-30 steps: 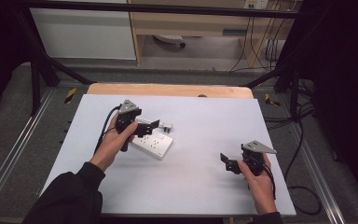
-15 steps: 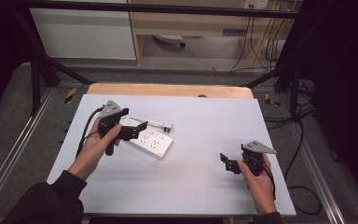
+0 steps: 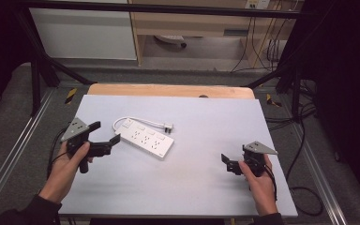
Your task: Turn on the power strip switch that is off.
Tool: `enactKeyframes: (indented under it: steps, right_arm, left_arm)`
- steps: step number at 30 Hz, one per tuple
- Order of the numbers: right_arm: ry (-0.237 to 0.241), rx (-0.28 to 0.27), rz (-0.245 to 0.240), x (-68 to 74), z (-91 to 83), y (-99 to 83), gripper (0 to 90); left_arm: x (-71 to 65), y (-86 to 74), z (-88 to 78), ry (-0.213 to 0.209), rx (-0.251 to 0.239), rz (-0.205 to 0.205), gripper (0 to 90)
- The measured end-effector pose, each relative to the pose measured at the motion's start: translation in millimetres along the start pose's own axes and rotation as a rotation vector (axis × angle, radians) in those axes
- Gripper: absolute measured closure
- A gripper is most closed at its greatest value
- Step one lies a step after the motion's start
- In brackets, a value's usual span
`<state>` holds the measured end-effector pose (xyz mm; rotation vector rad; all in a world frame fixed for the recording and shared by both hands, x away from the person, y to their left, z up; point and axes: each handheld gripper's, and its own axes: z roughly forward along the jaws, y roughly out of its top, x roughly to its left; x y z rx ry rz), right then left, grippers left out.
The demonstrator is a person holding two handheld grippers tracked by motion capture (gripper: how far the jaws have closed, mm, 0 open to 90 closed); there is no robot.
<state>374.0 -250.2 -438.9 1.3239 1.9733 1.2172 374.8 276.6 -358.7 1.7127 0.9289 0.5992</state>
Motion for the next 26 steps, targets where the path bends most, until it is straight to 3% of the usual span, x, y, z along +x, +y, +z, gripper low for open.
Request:
enactKeyframes:
  steps: [8,13,17,23,26]
  right_arm:
    - [-0.002,-0.001,-0.002,0.5,-0.5,0.0,3.0]
    - [-0.005,0.001,-0.003,0.4,-0.1,-0.3,3.0]
    - [-0.008,0.006,-0.007,-0.1,0.9,-0.7,3.0]
    - [-0.021,0.032,-0.010,-0.3,3.9,-2.6,2.8]
    - [-0.048,0.074,-0.017,-1.9,9.2,-6.6,2.9]
  left_arm:
    - [9.2,-28.2,-32.9,0.029,-0.001,-0.024,5.9]
    - [7.4,-59.4,-41.3,0.030,0.045,-0.069,6.9]
    - [-3.6,-82.0,-43.8,-0.002,0.104,-0.048,7.4]
    - [-14.4,-87.2,-43.9,-0.029,0.136,-0.023,7.0]
    - [-13.7,-85.7,-44.4,-0.014,0.112,-0.023,6.7]
